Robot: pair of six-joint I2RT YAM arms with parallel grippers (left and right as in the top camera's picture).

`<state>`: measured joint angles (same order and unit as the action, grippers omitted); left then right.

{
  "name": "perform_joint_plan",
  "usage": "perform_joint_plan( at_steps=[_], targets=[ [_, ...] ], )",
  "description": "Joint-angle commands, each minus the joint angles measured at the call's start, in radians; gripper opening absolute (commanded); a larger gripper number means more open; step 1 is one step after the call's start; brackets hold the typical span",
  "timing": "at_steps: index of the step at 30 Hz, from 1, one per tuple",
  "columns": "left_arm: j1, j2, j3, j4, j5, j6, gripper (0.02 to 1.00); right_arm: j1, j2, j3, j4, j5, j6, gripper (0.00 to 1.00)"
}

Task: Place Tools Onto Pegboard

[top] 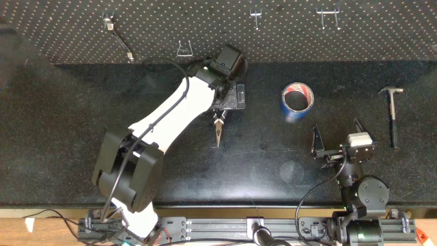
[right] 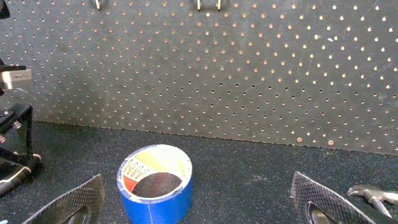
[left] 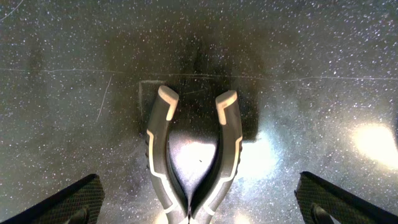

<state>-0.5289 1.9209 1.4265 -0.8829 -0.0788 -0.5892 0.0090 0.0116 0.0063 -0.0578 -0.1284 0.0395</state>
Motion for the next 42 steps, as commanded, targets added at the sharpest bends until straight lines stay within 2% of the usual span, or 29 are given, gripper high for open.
perform_joint_plan(
  at_steps=[1,42],
  targets=[
    [0.014,0.046,0.021,0.003,-0.015,-0.013,0.998,0.007,-0.011,-0.002,-0.008,0.009,-0.011,0.976],
    [0.038,0.085,0.021,0.05,0.011,0.047,0.985,0.007,-0.011,-0.002,-0.008,0.009,-0.011,0.976]
  ],
)
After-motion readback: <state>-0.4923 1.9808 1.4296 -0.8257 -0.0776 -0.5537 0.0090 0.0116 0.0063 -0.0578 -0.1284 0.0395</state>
